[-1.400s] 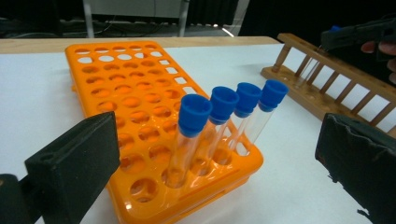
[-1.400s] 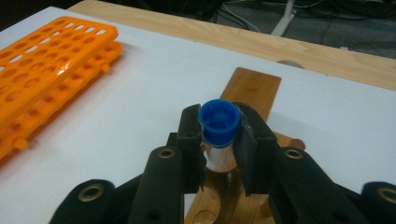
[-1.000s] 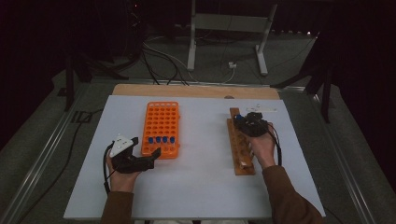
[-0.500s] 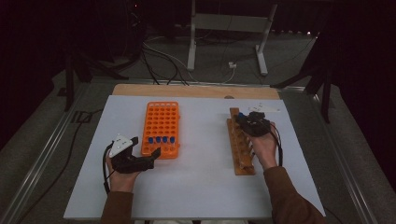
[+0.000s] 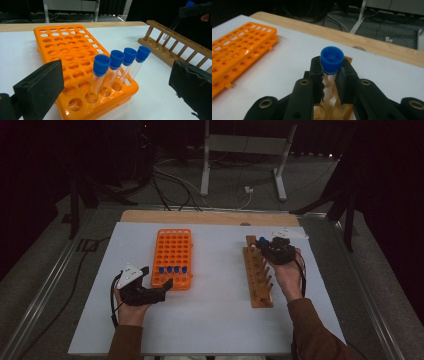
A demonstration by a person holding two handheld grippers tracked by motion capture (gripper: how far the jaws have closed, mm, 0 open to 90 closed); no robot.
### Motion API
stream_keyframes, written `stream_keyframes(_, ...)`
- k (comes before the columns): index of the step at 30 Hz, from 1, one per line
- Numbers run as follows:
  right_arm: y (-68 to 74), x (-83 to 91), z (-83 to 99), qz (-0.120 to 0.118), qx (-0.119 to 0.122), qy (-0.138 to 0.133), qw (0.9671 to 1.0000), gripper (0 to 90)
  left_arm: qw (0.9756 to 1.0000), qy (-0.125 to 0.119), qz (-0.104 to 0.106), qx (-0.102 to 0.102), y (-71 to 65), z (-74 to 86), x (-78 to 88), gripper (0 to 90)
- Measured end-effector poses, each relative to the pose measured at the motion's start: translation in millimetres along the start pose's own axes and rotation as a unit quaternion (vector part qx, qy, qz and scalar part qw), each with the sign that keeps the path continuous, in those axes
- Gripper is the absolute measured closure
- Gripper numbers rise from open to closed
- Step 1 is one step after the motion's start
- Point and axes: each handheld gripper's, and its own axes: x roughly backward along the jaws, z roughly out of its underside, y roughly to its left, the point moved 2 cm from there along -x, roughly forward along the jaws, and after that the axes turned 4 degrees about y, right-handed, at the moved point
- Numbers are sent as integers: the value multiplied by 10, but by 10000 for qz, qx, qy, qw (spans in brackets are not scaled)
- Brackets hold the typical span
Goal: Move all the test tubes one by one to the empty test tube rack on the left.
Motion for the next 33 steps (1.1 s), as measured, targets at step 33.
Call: stream_keyframes(33,417,234,78,-681,612,-143,9957,771,9997,18,157,-199,-123,-47,-22,9)
